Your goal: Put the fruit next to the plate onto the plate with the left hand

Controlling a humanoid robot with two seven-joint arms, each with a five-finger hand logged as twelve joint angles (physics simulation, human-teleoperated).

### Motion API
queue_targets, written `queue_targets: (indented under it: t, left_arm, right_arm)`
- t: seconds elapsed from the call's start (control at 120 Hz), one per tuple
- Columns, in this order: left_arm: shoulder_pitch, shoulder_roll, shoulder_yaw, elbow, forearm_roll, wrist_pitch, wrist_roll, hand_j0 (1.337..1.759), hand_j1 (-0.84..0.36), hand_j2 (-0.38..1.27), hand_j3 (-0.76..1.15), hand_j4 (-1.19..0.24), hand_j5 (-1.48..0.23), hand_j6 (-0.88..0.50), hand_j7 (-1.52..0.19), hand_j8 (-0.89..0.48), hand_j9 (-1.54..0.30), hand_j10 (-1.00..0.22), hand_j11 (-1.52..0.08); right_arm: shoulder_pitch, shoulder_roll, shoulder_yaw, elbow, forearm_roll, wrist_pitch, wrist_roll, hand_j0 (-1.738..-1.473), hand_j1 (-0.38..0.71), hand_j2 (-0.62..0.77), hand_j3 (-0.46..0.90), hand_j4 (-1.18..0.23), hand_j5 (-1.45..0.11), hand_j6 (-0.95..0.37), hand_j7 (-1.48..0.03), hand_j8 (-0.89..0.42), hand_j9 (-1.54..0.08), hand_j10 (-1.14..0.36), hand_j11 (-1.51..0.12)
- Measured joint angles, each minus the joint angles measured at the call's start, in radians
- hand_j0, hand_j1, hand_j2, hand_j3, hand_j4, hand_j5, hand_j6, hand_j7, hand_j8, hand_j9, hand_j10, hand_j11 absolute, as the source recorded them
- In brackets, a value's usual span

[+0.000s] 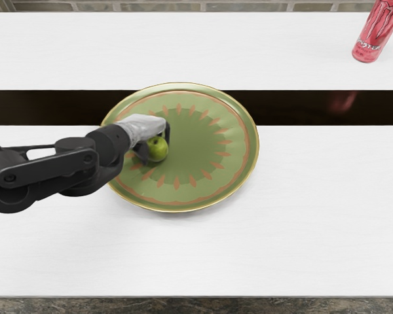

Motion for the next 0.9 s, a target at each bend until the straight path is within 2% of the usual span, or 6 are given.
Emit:
queue_targets:
  t: [0.117, 0.25, 0.358, 0.658, 0.8, 0.9]
  left_arm:
    - [-0.002, 0.005, -0.001, -0.015, -0.003, 0.007, 0.000, 1.648, -0.16, 0.24, 0.00, -0.39, -0.72, -0.29, -0.72, -0.50, -0.71, -0.50, -0.72]
    - [-0.029, 0.027, -0.009, -0.048, -0.088, 0.003, 0.000, 1.653, -0.06, 0.15, 0.00, -0.32, -0.54, -0.27, -0.54, -0.40, -0.53, -0.38, -0.53]
    - [-0.039, 0.107, -0.029, -0.077, -0.156, -0.018, 0.000, 1.655, -0.02, 0.11, 0.00, -0.30, -0.45, -0.26, -0.45, -0.34, -0.45, -0.33, -0.45]
    - [-0.044, 0.162, -0.163, -0.111, -0.253, -0.120, 0.000, 1.657, 0.03, 0.07, 0.00, -0.27, -0.36, -0.26, -0.36, -0.28, -0.36, -0.27, -0.36]
    - [-0.036, 0.404, -0.314, -0.108, -0.632, -0.339, 0.000, 1.658, 0.04, 0.06, 0.00, -0.26, -0.35, -0.26, -0.35, -0.27, -0.34, -0.27, -0.34]
    - [-0.005, 0.540, -0.352, -0.046, -0.945, -0.455, 0.000, 1.658, 0.04, 0.06, 0.00, -0.26, -0.34, -0.26, -0.34, -0.26, -0.34, -0.26, -0.34]
  right_arm:
    - [0.000, 0.000, 0.000, 0.000, 0.000, 0.000, 0.000, -1.658, -0.31, -0.01, 0.00, -0.03, -0.04, -0.03, -0.04, -0.03, -0.04, -0.03, -0.04]
    - [0.000, 0.000, 0.000, 0.000, 0.000, 0.000, 0.000, -1.658, -0.31, -0.01, 0.00, -0.03, -0.04, -0.03, -0.04, -0.03, -0.04, -0.03, -0.04]
    - [0.000, 0.000, 0.000, 0.000, 0.000, 0.000, 0.000, -1.658, -0.31, -0.01, 0.00, -0.03, -0.04, -0.03, -0.04, -0.03, -0.04, -0.03, -0.04]
    - [0.000, 0.000, 0.000, 0.000, 0.000, 0.000, 0.000, -1.658, -0.31, -0.01, 0.00, -0.03, -0.04, -0.03, -0.04, -0.03, -0.04, -0.03, -0.04]
    - [0.000, 0.000, 0.000, 0.000, 0.000, 0.001, 0.000, -1.658, -0.31, -0.01, 0.00, -0.03, -0.04, -0.03, -0.04, -0.03, -0.04, -0.03, -0.04]
    - [0.000, 0.000, 0.000, 0.000, 0.000, 0.001, 0.000, -1.658, -0.31, -0.01, 0.00, -0.03, -0.04, -0.03, -0.04, -0.03, -0.04, -0.03, -0.04]
